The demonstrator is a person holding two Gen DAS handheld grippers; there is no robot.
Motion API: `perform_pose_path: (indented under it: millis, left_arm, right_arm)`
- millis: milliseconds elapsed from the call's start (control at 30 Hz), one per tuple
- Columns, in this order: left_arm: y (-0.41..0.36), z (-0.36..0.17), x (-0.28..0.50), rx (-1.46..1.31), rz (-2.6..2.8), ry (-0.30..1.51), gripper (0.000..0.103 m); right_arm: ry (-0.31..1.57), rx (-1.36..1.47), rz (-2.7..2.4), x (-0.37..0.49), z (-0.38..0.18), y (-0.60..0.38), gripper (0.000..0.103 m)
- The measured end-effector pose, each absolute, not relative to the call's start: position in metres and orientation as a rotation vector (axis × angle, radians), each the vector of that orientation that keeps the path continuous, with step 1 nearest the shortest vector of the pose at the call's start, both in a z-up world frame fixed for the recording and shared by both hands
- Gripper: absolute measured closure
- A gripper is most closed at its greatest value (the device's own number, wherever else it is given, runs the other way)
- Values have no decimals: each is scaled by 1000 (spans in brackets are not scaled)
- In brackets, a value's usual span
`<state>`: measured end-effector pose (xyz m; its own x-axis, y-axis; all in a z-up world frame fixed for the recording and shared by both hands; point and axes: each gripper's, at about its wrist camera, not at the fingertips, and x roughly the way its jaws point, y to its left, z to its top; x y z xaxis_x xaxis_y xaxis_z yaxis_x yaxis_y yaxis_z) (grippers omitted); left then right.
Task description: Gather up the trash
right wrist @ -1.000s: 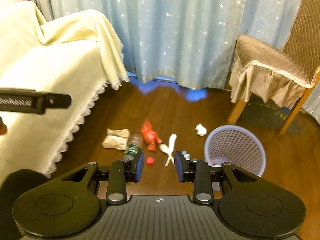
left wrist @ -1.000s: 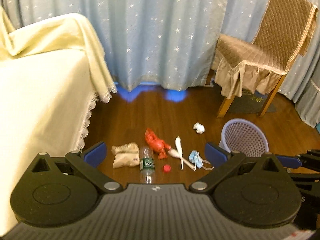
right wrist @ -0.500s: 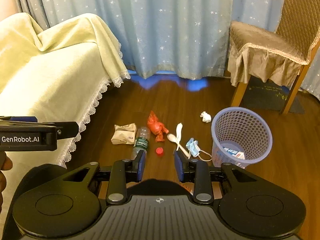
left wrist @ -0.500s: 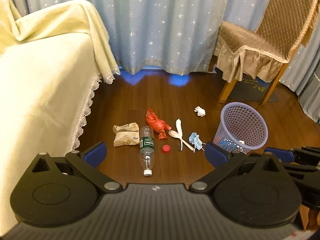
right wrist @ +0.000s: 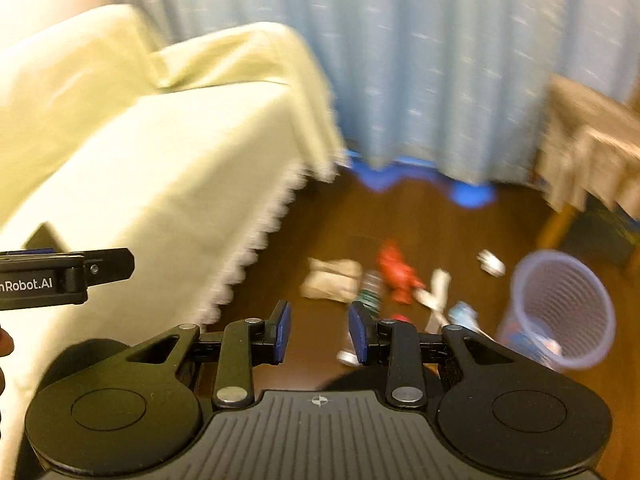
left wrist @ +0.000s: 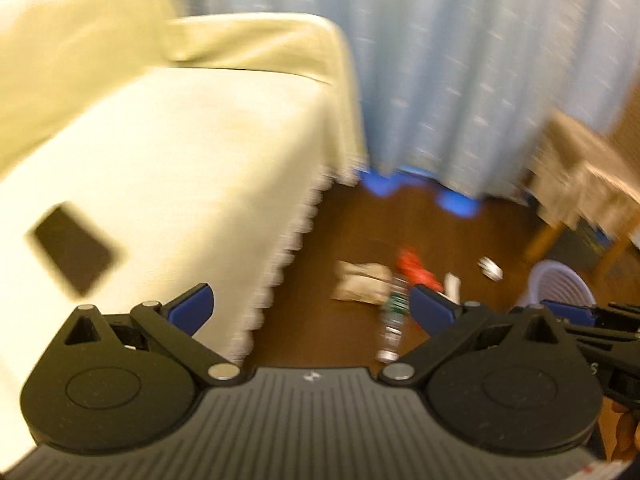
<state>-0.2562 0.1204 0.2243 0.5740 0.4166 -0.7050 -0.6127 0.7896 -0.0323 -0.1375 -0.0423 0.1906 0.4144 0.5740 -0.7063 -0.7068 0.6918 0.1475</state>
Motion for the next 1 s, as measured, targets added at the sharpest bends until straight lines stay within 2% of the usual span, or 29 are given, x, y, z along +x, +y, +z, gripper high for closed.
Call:
perform_pose_path:
  millis: [400, 1000]
  left_arm:
    - [222, 244, -453, -443, 1157, 665, 1]
    - [211, 249, -627, -577, 1705, 654, 1]
  right_arm:
    - [713, -344, 1335, -265, 212, 125, 74]
    - [711, -517, 1806, -398, 181, 235, 74]
